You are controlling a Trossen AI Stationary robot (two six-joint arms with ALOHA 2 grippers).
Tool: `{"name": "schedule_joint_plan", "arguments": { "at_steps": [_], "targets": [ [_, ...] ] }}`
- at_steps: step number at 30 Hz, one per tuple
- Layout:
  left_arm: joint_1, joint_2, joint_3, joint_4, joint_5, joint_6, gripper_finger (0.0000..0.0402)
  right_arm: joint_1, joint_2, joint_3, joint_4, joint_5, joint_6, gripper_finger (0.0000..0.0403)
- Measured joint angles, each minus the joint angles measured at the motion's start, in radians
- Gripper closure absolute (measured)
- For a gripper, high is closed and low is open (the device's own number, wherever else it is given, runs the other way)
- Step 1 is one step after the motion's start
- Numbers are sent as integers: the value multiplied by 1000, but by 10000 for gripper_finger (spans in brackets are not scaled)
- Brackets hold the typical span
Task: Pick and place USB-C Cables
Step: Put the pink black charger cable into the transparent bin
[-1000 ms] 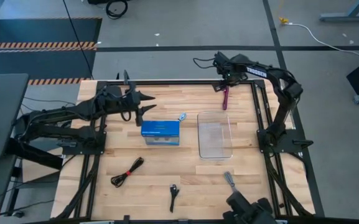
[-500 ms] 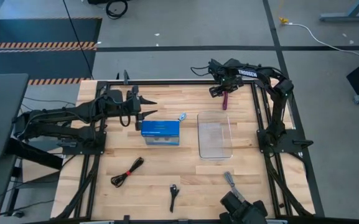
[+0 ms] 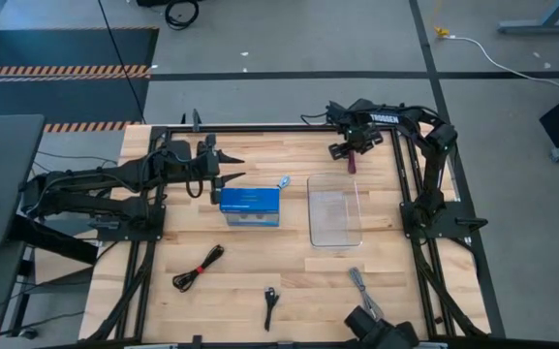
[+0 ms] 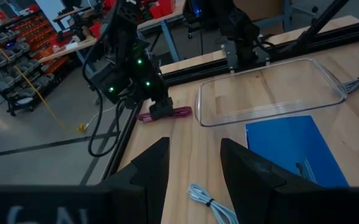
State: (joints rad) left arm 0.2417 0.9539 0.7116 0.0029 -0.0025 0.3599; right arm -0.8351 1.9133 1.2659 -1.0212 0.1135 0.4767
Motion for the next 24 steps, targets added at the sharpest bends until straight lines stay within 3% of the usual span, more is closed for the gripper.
{"name": "schedule_joint_plan", "arguments": {
  "at_steps": [12, 24],
  "targets": [
    [0, 0, 0, 0, 0, 1, 251, 32, 0, 0, 15, -3, 0, 188],
    [0, 0, 0, 0, 0, 2, 251, 54, 0, 0, 11, -3, 3, 287]
  ]
}}
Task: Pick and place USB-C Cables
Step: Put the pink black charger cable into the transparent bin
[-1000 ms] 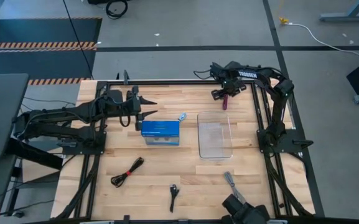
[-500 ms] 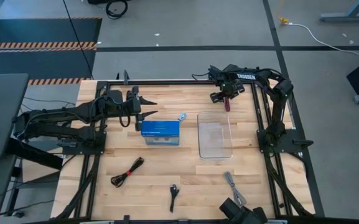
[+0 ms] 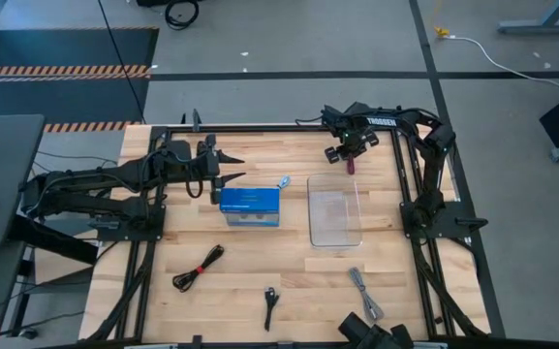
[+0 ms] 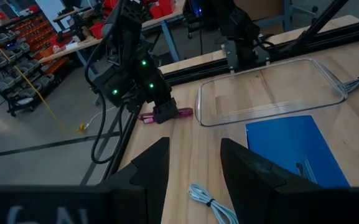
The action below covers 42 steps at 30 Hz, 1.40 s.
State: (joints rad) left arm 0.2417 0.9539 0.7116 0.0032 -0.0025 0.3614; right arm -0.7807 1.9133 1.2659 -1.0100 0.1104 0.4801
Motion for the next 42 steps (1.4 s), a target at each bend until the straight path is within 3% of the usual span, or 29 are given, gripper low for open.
{"name": "schedule_joint_plan", "arguments": {
  "at_steps": [9, 18, 27, 36, 42],
  "targets": [
    [0, 0, 0, 0, 0, 0, 251, -1, 0, 0, 0, 0, -16, 391],
    [0, 0, 0, 0, 0, 0, 251, -18, -17, 1, -88, -20, -67, 392],
    [2, 0, 0, 0, 0, 14, 251, -3, -169, 74, -151, -31, -54, 398],
    [2, 0, 0, 1, -1, 16, 251, 98, -350, 203, -303, -60, 51, 398],
    [2, 0, 0, 1, -1, 16, 251, 212, -415, 226, -319, -170, 191, 399]
  ]
}}
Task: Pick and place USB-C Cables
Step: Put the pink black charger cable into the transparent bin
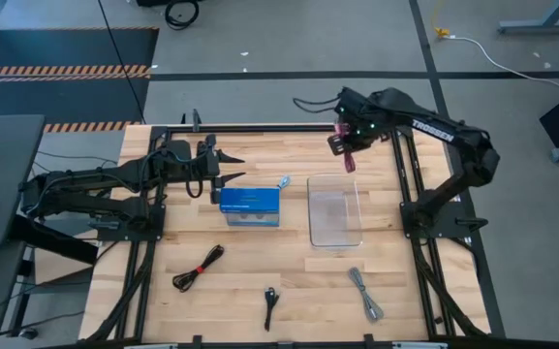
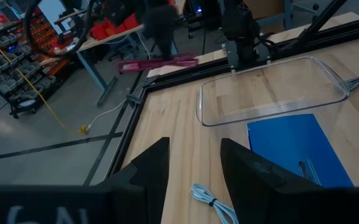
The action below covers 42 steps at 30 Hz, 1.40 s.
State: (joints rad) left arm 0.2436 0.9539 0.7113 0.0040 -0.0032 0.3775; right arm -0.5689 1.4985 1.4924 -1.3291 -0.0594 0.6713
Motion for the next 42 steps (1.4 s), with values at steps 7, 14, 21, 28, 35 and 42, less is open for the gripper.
{"name": "schedule_joint_plan", "arguments": {
  "at_steps": [7, 14, 21, 28, 35, 42],
  "targets": [
    [0, 0, 0, 0, 0, -5, 251, 136, 7, -2, -25, -74, 147, 399],
    [0, 0, 0, -7, 0, -30, 251, 282, 39, -2, -89, -65, 313, 399],
    [0, 0, 0, -17, -3, -18, 251, 428, 97, -2, -95, -48, 467, 399],
    [0, 0, 0, -17, -3, -7, 251, 522, 189, -2, -127, -10, 530, 402],
    [0, 0, 0, -17, -3, -32, 251, 545, 284, -2, -121, 2, 534, 402],
    [-22, 0, 0, -20, -3, -52, 251, 546, 336, -2, -32, 1, 534, 402]
  ]
}}
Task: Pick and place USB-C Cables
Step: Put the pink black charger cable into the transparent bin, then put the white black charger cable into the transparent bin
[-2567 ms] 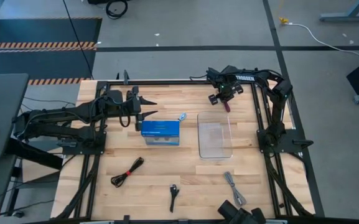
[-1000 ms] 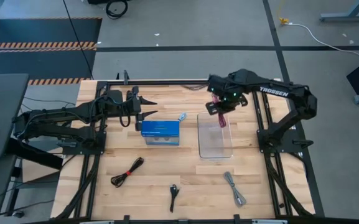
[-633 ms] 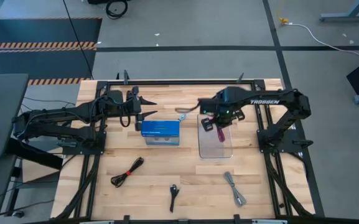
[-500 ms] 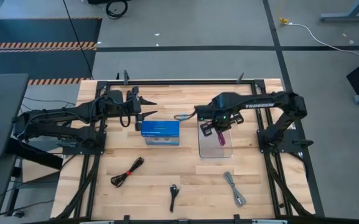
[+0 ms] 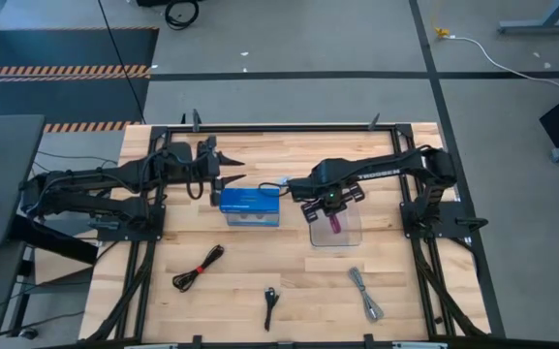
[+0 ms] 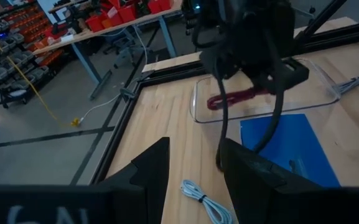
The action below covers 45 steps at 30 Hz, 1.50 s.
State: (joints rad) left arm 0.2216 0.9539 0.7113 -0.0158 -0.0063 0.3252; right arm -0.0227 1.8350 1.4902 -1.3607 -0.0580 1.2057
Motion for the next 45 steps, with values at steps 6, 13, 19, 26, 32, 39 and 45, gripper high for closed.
{"name": "schedule_joint_plan", "arguments": {
  "at_steps": [6, 13, 19, 26, 32, 39, 45],
  "targets": [
    [-27, 0, 0, 3, 0, 1, 251, 8, 16, 0, 31, 30, 31, 399],
    [-37, 0, 2, 5, 0, 31, 251, 39, 16, 0, 2, 62, 86, 347],
    [-37, 0, 3, 13, 0, 61, 251, 60, 16, 0, -1, 65, 108, 303],
    [-40, 0, 3, 64, 0, 85, 251, 74, 1, 15, -17, 50, 96, 286],
    [-41, -23, 5, 121, 0, 90, 250, 83, -47, 133, -102, 84, 85, 285],
    [-41, -79, 5, 117, 0, 90, 251, 196, -70, 252, -151, 75, 97, 285],
    [-41, -105, 5, 85, 0, 79, 250, 354, -70, 262, -150, 13, 178, 285]
  ]
}}
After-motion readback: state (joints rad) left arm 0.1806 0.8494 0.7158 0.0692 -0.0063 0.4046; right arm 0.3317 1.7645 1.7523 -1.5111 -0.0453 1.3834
